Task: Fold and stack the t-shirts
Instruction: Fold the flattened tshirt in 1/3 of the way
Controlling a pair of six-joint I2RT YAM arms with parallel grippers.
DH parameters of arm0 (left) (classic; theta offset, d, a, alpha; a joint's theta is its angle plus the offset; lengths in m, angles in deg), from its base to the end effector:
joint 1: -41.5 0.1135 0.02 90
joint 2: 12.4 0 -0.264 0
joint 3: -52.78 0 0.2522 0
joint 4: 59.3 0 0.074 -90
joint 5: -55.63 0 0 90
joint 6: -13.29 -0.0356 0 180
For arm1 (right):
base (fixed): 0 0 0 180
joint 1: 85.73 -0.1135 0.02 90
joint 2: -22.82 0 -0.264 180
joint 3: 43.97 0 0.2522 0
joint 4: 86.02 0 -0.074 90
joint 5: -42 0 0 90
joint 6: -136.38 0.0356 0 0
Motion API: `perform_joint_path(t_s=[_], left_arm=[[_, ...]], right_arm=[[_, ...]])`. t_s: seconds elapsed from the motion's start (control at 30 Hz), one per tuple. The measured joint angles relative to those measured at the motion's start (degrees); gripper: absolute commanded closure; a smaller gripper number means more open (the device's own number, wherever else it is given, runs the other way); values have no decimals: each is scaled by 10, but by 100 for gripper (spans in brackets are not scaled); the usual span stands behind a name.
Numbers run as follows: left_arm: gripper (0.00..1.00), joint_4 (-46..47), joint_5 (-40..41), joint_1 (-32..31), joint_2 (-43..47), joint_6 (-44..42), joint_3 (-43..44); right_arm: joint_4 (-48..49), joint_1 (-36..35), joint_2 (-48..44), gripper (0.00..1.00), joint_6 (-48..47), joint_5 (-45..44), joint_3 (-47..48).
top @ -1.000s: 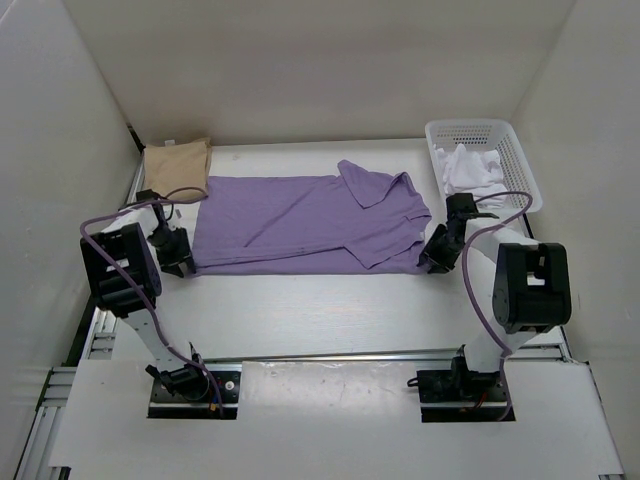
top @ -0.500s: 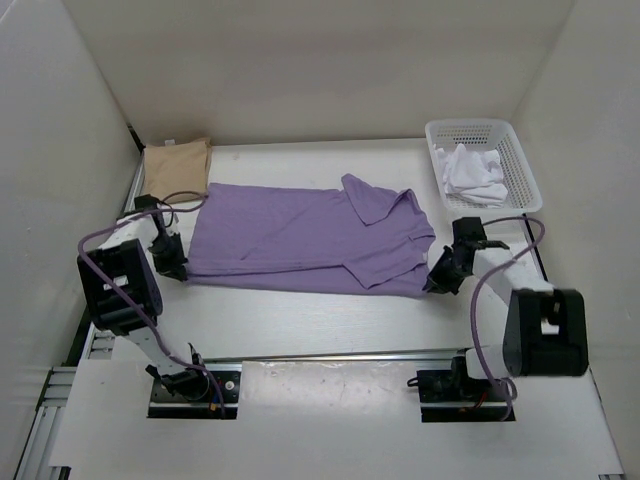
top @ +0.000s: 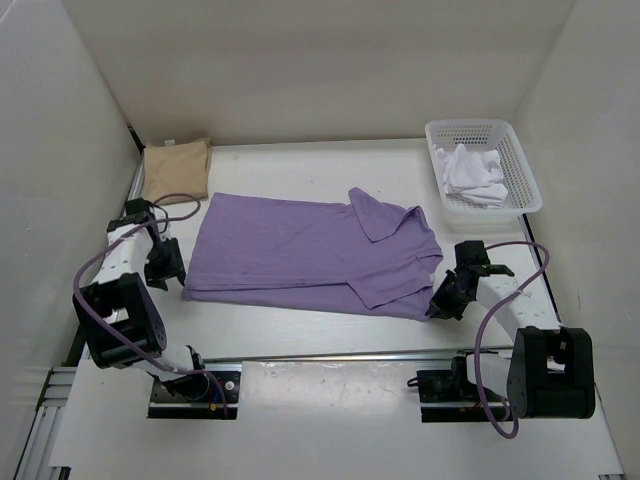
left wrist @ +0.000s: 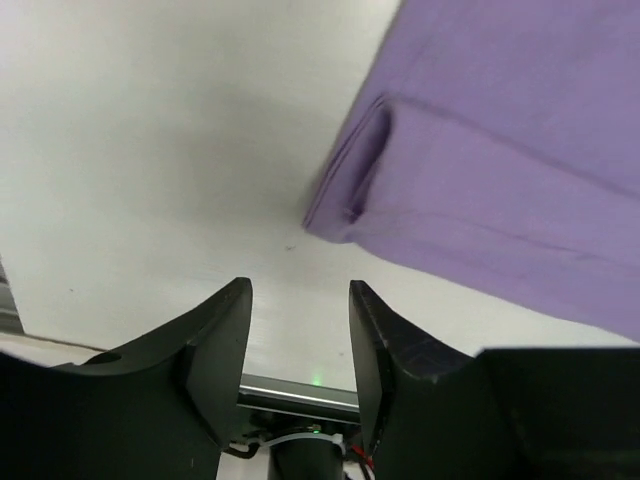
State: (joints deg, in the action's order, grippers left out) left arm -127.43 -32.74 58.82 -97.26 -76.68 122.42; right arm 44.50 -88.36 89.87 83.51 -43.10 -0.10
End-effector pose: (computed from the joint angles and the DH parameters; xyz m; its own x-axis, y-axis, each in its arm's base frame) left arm 0.2406 0.0761 0.2014 -0.9481 -0.2962 -0.1158 -0.3012 0.9531 0.0282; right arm 0.1812 0.0114 0.1528 -0.8032 0.5652 -0.1884 0.5189 0.8190 0.2449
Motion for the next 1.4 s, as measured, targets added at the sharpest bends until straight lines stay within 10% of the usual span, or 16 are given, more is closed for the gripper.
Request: perform_joint_path(t_s=[0.33,0.57,0.8,1.13,1.4], left_arm=[[43,-13,-36,-15,-97,0,60],[75,-16,-40,-19,-136,1,61],[83,-11,-44,-33,-135,0,73],[56,-9,-48,-36,-134,0,85],[73,-11,-53,-38,-152,0,95]], right_arm=[[0,0,-2,100,0,-2,0],[0,0,-12,100,-2,-6,-2],[-1,0,-17,100,-3,-7,-8],[0,0,-17,100,-4,-7,-8],[0,0,-17,100,-10,-7,-9]])
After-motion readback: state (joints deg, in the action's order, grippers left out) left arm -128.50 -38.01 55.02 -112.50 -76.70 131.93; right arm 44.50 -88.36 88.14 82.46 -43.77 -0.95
